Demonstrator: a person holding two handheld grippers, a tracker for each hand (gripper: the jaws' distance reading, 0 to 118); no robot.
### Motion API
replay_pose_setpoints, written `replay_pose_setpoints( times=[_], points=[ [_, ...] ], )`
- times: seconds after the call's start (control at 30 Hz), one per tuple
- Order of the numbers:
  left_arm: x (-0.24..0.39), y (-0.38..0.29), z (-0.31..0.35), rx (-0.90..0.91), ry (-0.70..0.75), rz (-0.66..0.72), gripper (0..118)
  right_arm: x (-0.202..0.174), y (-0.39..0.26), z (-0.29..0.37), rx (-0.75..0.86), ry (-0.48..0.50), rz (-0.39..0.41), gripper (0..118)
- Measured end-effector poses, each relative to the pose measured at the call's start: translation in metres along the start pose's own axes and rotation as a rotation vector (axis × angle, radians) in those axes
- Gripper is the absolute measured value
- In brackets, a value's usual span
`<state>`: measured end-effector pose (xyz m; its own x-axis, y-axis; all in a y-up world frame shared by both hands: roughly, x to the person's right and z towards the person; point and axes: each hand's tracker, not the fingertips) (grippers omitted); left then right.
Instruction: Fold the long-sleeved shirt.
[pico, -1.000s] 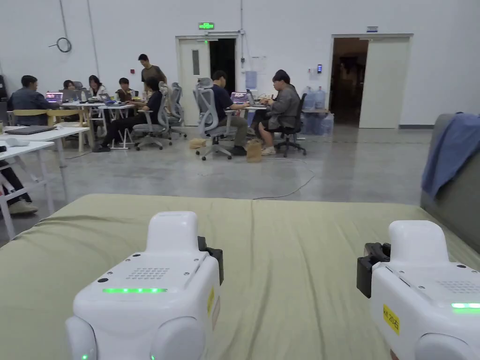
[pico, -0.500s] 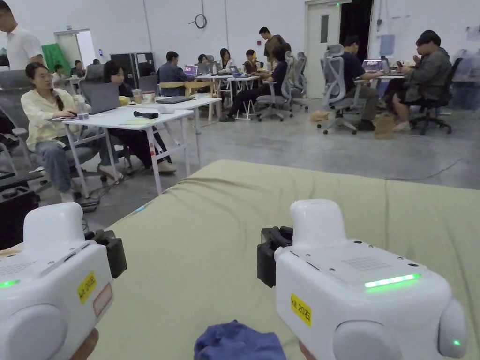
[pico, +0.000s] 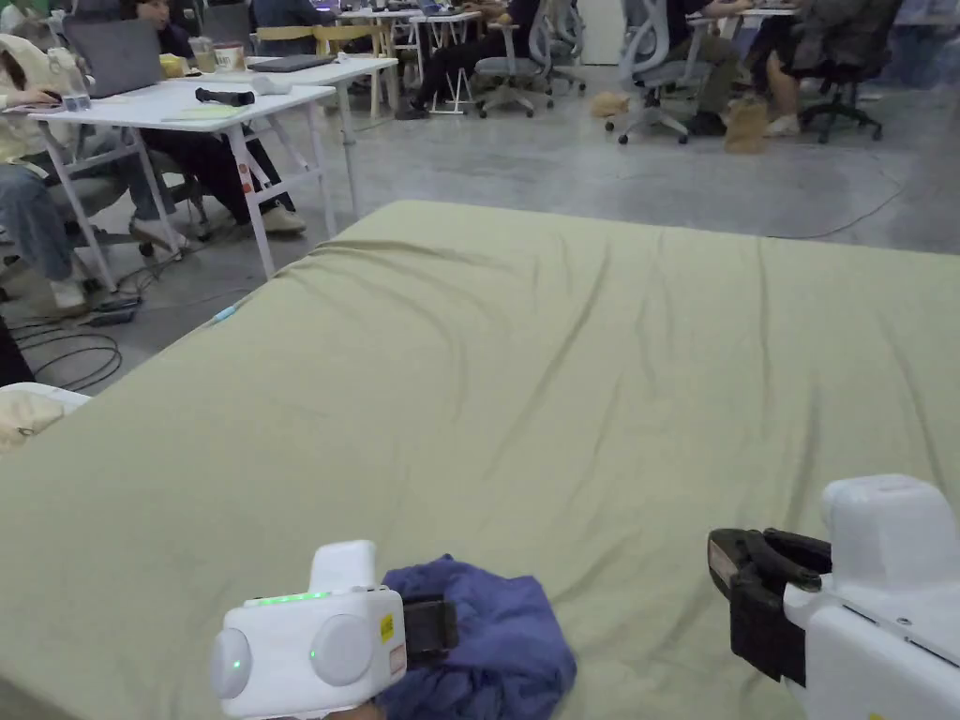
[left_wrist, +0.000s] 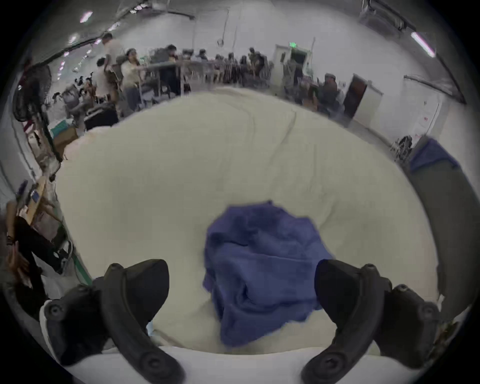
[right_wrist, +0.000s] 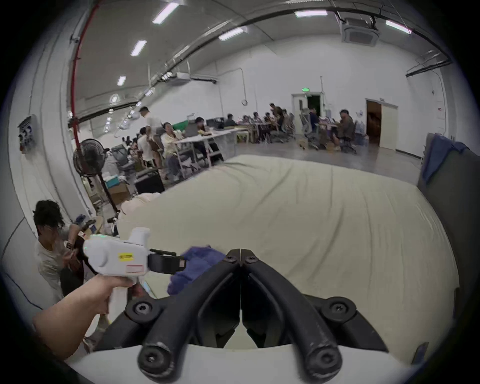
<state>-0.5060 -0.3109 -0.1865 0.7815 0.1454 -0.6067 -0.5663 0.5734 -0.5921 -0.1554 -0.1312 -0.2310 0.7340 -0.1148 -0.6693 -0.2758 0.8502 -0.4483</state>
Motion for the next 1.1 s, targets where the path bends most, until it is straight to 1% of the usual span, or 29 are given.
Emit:
replay_pose_setpoints(
  times=[0.07,0.1,0.13,0.17,0.2,0.23,0.27,0.3,0.33,0.43,0.5,0.57,0.7,0.77,0.87,0.93,1.0,1.07,1.1],
  points=[
    [0.005,-0.001,-0.027,-0.092,0.002,0.009,113,0.007,-0.007,-0.010,-0.040,-0.004,-0.019,0],
    [0.003,-0.001,-0.039,-0.104,-0.039,0.028,112,0.013,-0.010,-0.014,-0.049,-0.003,-0.024,0],
    [0.001,0.001,-0.044,-0.101,-0.084,0.063,109,0.015,-0.012,-0.017,-0.054,-0.006,-0.023,0],
    [0.004,0.003,-0.032,-0.099,-0.127,0.092,101,0.017,-0.013,-0.019,-0.061,-0.012,-0.020,0],
    [0.007,0.012,-0.024,-0.080,-0.147,0.100,80,0.019,-0.015,-0.020,-0.065,-0.015,-0.021,0],
    [0.014,0.020,-0.014,-0.039,-0.097,0.080,40,0.023,-0.016,-0.017,-0.068,-0.013,-0.025,0],
    [0.028,0.027,0.005,-0.013,-0.071,0.001,35,0.026,-0.016,-0.016,-0.071,-0.008,-0.036,0],
    [0.039,0.032,0.024,0.022,-0.092,-0.055,32,0.029,-0.016,-0.014,-0.070,-0.005,-0.051,0],
    [0.048,0.039,0.040,0.055,-0.135,-0.080,28,0.032,-0.016,-0.009,-0.061,-0.004,-0.068,0],
    [0.087,0.061,0.104,0.153,-0.229,-0.147,27,0.043,-0.012,0.010,-0.007,-0.012,-0.104,0],
    [0.116,0.074,0.148,0.246,-0.291,-0.200,27,0.052,-0.007,0.034,0.042,-0.025,-0.120,0],
    [0.147,0.088,0.192,0.311,-0.374,-0.209,26,0.063,-0.001,0.057,0.101,-0.039,-0.134,0],
    [0.213,0.104,0.258,0.413,-0.546,-0.248,26,0.093,0.009,0.115,0.202,-0.110,-0.156,0],
    [0.244,0.103,0.274,0.435,-0.617,-0.248,26,0.110,0.010,0.143,0.239,-0.145,-0.172,0],
    [0.289,0.090,0.272,0.409,-0.646,-0.247,26,0.132,0.001,0.170,0.258,-0.222,-0.175,0],
    [0.317,0.069,0.254,0.358,-0.628,-0.275,26,0.145,-0.009,0.181,0.246,-0.271,-0.173,0],
    [0.346,0.045,0.216,0.288,-0.548,-0.350,26,0.157,-0.022,0.186,0.225,-0.301,-0.197,0],
    [0.372,0.010,0.168,0.169,-0.477,-0.421,26,0.168,-0.036,0.188,0.188,-0.319,-0.241,0],
    [0.385,-0.005,0.133,0.091,-0.443,-0.453,26,0.175,-0.043,0.187,0.170,-0.328,-0.261,0]
  ],
)
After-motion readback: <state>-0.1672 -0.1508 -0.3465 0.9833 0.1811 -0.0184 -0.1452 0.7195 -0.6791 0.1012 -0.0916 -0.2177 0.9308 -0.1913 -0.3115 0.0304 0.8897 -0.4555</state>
